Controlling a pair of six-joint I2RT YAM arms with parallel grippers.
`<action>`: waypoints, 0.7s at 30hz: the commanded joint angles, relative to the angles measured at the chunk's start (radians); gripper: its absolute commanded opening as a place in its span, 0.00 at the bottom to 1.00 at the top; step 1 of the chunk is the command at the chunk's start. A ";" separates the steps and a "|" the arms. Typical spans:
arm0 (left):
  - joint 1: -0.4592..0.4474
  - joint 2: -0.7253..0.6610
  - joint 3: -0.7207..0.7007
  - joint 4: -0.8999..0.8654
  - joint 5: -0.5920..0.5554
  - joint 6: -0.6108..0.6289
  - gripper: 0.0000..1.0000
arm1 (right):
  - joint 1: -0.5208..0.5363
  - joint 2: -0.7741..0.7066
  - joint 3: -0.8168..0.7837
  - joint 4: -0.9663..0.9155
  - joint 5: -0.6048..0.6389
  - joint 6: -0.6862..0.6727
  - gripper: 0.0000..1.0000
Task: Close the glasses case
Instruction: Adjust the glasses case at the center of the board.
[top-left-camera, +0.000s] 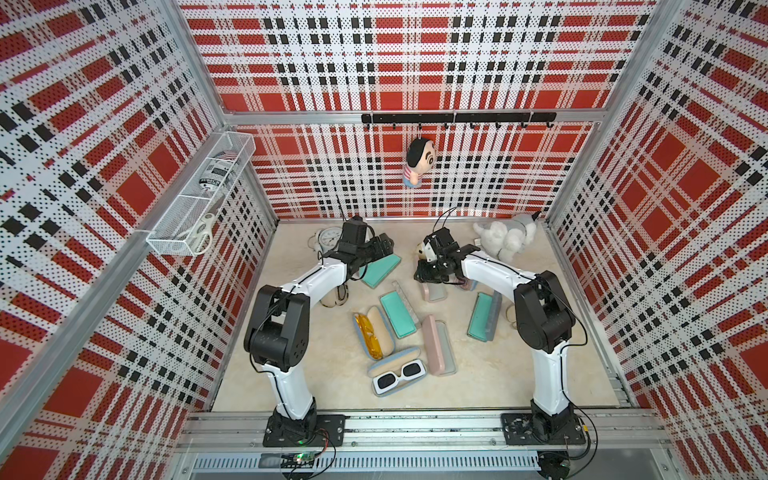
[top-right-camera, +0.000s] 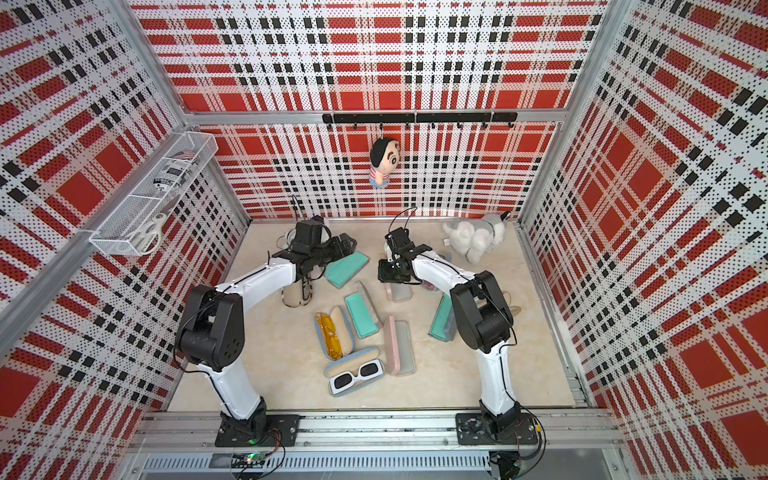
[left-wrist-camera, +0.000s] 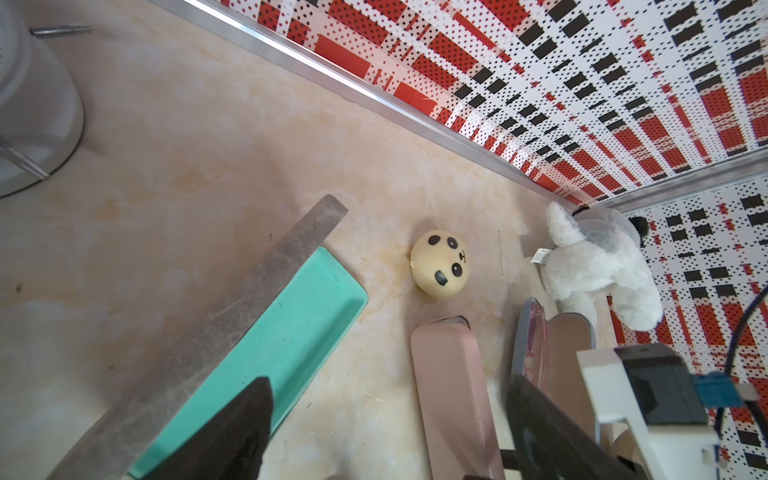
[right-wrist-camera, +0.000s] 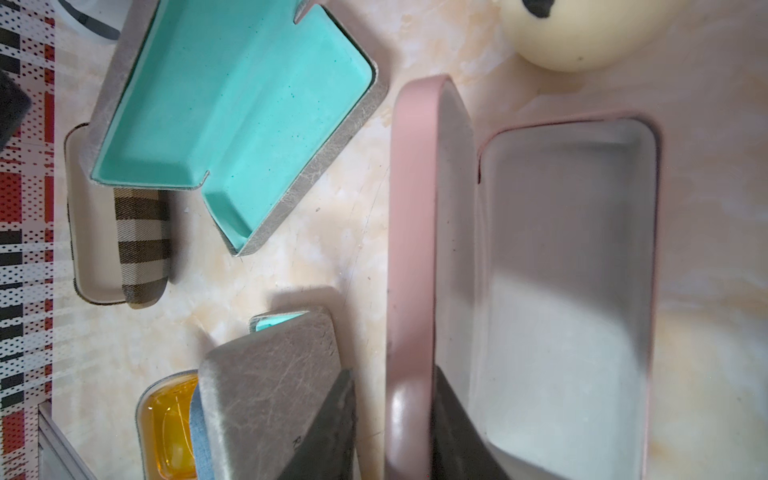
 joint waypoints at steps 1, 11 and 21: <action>-0.022 0.005 0.016 0.016 0.015 -0.003 0.88 | 0.009 0.001 0.013 0.014 0.009 0.003 0.38; -0.092 0.058 0.085 0.002 0.021 -0.006 0.52 | 0.008 -0.102 0.034 -0.087 0.150 -0.045 0.52; -0.163 0.100 0.113 -0.010 0.026 -0.018 0.00 | -0.054 -0.173 -0.013 -0.110 0.259 -0.053 0.09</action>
